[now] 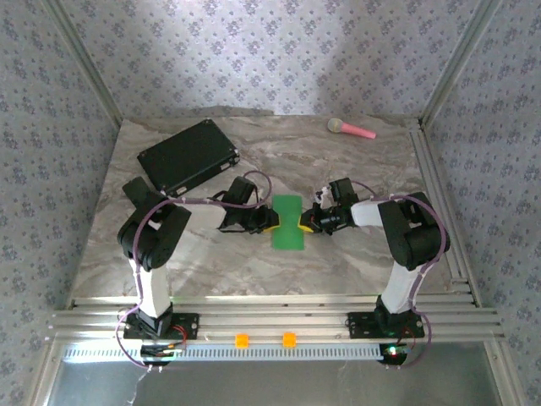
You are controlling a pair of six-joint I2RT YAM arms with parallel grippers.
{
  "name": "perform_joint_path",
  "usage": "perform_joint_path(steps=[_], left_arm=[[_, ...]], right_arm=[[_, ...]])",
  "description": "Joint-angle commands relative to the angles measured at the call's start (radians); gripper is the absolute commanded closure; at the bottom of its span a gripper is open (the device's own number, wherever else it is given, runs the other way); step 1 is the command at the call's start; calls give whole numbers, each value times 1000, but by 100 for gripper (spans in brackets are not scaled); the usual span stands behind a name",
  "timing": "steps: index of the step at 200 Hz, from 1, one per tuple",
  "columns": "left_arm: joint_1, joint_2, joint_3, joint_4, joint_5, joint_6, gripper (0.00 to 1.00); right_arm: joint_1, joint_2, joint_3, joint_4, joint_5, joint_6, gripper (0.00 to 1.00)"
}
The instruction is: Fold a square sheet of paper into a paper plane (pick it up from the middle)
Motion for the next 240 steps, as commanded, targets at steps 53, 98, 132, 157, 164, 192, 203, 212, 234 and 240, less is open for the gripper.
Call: perform_joint_path(steps=[53, 98, 132, 157, 164, 192, 203, 212, 234, 240], left_arm=[[-3, -67, -39, -36, -80, -7, 99], [-3, -103, -65, -16, -39, -67, 99], [-1, -143, -71, -57, -38, -79, 98], [0, -152, -62, -66, -18, -83, 98], [0, -154, -62, -58, -12, -90, 98], [0, -154, -50, -56, -2, -95, 98], [0, -160, -51, -59, -4, -98, 98], [0, -165, -54, -60, -10, -98, 98], [1, -167, -52, -62, -10, -98, 98], [1, -166, -51, -63, -10, -98, 98]], right_arm=[[1, -54, -12, 36, -50, -32, 78], [72, -239, -44, -72, 145, -245, 62], [274, -375, -112, -104, 485, -520, 62], [392, -451, -214, 33, 628, -674, 58], [431, -464, -246, 86, 661, -719, 55], [560, -460, -300, 213, 813, -840, 48], [597, -454, -307, 241, 854, -865, 46], [625, -445, -315, 271, 898, -889, 42], [685, -408, -313, 328, 1020, -932, 40], [693, -395, -308, 334, 1041, -939, 40]])
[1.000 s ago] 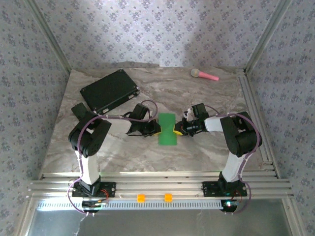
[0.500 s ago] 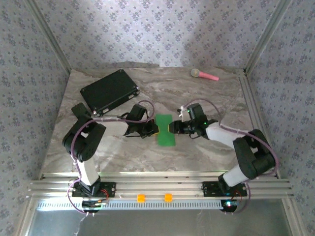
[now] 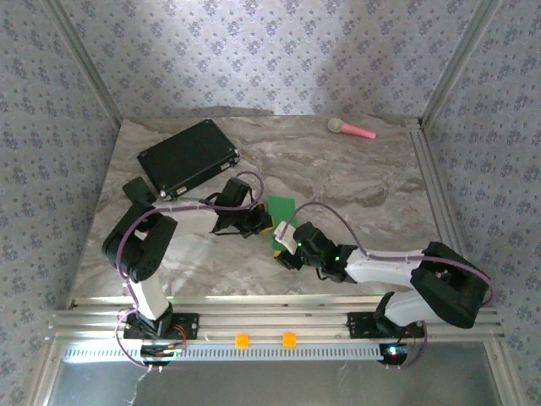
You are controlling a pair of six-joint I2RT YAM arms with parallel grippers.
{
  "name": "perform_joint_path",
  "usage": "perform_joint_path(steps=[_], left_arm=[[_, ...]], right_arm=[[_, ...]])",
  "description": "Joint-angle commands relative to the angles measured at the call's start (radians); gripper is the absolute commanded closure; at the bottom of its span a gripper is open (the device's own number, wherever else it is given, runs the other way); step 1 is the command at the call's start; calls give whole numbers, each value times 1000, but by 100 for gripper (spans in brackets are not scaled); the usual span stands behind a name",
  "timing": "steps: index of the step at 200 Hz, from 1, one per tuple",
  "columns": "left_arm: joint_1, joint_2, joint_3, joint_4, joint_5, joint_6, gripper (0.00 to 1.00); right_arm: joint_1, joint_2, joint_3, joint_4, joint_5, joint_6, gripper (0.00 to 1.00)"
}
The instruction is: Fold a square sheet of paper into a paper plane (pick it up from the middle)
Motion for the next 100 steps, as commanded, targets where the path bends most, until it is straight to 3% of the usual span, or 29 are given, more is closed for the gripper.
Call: perform_joint_path(steps=[1, 65, 100], left_arm=[[0, -37, 20, -17, 15, -7, 98], [1, -38, 20, -11, 12, -8, 97], [-1, -37, 18, -5, 12, -13, 97]], right_arm=[[44, 46, -1, 106, 191, -98, 40], [137, 212, 37, 193, 392, -145, 40], [140, 210, 33, 172, 438, -118, 54]])
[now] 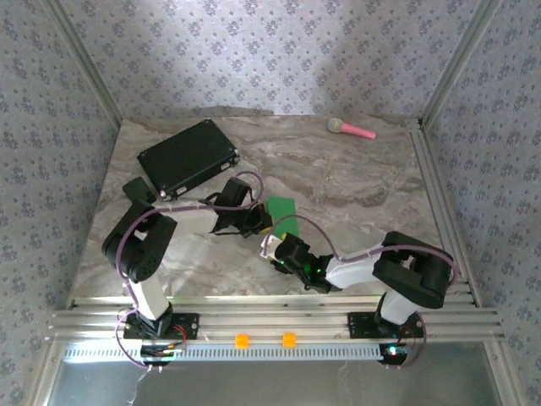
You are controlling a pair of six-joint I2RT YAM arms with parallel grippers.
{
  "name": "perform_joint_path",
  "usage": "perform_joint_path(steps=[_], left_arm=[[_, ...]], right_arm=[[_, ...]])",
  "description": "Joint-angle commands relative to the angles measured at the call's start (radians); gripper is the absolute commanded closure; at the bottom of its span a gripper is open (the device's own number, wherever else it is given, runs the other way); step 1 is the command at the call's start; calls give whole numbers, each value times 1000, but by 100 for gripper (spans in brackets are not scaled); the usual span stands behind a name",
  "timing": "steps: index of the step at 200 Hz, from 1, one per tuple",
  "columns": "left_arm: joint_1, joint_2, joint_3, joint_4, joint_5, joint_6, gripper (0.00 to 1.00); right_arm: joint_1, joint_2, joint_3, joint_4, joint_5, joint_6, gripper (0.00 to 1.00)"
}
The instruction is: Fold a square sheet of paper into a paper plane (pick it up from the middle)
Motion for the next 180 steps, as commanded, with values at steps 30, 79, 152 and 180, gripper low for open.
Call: perform_joint_path(steps=[30, 79, 152, 180], left_arm=[[-1, -30, 18, -1, 10, -6, 96], [-1, -26, 16, 3, 7, -6, 96], [-3, -27, 18, 6, 7, -8, 96], [-3, -22, 14, 7, 7, -8, 96]], right_arm=[[-27, -61, -16, 19, -2, 54, 59], [-33, -88, -39, 14, -60, 89, 60], [-67, -125, -54, 40, -129, 146, 70], [-71, -125, -54, 46, -145, 155, 71]])
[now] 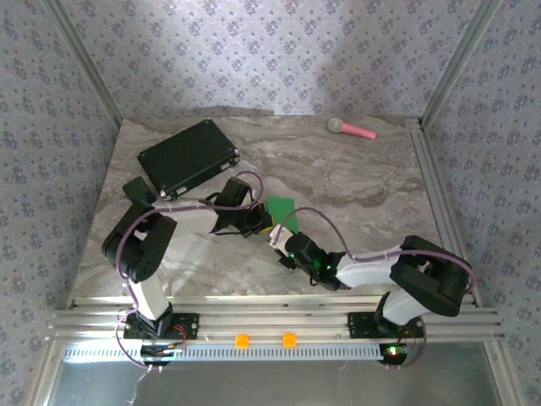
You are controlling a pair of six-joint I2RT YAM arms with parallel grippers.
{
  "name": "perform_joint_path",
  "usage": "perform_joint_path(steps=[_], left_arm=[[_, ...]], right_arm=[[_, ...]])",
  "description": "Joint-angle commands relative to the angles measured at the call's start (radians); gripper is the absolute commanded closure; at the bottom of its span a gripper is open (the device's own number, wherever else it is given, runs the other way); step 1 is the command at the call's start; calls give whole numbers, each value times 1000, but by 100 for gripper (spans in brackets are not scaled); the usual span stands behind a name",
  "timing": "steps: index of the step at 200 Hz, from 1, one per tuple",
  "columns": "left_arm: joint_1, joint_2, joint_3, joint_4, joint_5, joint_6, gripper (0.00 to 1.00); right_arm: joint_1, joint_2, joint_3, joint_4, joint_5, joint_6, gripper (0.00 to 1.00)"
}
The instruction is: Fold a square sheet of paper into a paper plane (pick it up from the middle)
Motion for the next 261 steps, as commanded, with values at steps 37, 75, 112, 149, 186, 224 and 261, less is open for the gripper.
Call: perform_joint_path(steps=[37, 75, 112, 149, 186, 224, 261], left_arm=[[-6, -18, 11, 11, 4, -9, 96], [-7, -17, 12, 10, 0, -9, 96], [-8, -16, 12, 9, 3, -7, 96], [-9, -18, 12, 8, -1, -6, 96], [-8, -32, 13, -7, -18, 1, 84], [14, -110, 19, -149, -152, 65, 56], [84, -181, 1, -190, -207, 73, 48]], right_arm=[[-12, -23, -7, 25, -53, 41, 76], [-20, -33, -13, 36, -76, 53, 78], [-25, -36, -23, 43, -111, 45, 82], [-27, -39, -21, 23, -108, 43, 91], [-35, -42, -11, 14, -154, 49, 98], [-100, -73, 11, -81, -373, 166, 100], [-276, -43, 78, -173, -772, 394, 100]])
